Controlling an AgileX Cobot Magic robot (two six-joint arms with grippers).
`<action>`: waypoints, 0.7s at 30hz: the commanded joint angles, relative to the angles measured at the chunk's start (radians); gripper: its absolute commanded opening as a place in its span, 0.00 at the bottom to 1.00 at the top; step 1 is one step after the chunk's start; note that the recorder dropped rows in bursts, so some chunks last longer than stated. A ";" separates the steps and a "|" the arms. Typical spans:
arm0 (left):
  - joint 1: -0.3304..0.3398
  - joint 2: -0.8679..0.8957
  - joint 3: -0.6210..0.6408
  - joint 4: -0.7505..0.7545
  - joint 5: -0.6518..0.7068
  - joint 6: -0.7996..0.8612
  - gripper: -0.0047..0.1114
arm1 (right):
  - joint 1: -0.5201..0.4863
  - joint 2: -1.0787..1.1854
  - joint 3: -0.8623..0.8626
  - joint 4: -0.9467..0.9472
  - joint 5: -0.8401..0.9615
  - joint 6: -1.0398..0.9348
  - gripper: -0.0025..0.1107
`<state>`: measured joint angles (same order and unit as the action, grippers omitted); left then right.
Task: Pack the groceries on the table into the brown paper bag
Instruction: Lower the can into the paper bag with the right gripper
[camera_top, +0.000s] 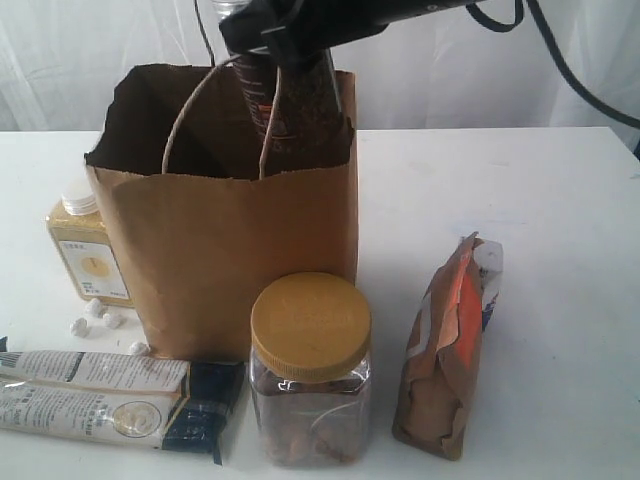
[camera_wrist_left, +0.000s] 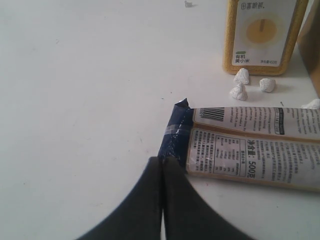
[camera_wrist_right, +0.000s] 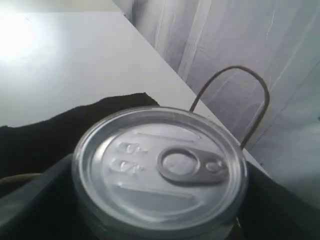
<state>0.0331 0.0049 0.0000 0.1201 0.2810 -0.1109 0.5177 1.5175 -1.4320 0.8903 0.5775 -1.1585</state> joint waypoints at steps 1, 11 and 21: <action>0.002 -0.005 0.000 -0.007 -0.001 0.002 0.04 | 0.000 -0.010 -0.012 -0.036 0.001 0.062 0.29; 0.002 -0.005 0.000 -0.007 -0.001 0.002 0.04 | 0.000 -0.010 -0.012 -0.036 0.019 0.066 0.30; 0.002 -0.005 0.000 -0.007 -0.001 0.002 0.04 | 0.000 -0.010 -0.012 -0.036 0.027 0.127 0.44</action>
<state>0.0331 0.0049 0.0000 0.1201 0.2810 -0.1109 0.5177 1.5175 -1.4320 0.8371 0.6229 -1.0588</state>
